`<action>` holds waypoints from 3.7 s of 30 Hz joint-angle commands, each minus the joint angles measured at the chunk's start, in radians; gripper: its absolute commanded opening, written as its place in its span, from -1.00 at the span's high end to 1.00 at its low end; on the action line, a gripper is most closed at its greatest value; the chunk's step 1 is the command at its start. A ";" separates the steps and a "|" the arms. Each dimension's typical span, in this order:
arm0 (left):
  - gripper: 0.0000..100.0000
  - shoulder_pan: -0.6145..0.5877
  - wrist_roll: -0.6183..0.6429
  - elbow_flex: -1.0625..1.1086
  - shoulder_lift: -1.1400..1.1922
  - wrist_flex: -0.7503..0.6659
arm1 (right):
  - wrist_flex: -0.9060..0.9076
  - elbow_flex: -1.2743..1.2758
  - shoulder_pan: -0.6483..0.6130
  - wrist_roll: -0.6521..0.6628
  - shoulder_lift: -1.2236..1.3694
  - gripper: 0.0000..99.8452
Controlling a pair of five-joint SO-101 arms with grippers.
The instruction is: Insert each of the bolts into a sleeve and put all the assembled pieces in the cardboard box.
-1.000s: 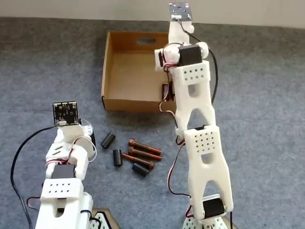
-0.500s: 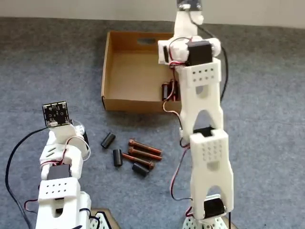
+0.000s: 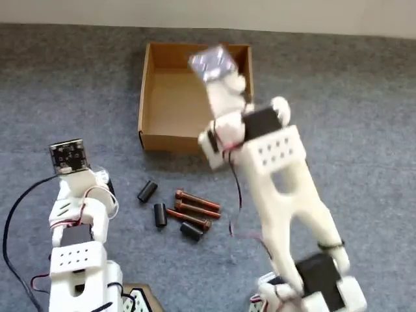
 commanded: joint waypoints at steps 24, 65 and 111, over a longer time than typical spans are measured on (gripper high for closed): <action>0.96 -0.162 0.110 -0.038 -0.001 -0.061 | -0.742 0.461 -0.486 -0.212 0.180 0.56; 0.96 -0.156 0.110 -0.038 -0.001 -0.061 | -0.697 0.127 -0.375 -0.146 0.466 0.86; 0.96 -0.156 0.110 -0.038 -0.001 -0.061 | -0.438 0.647 0.341 0.272 -0.021 0.47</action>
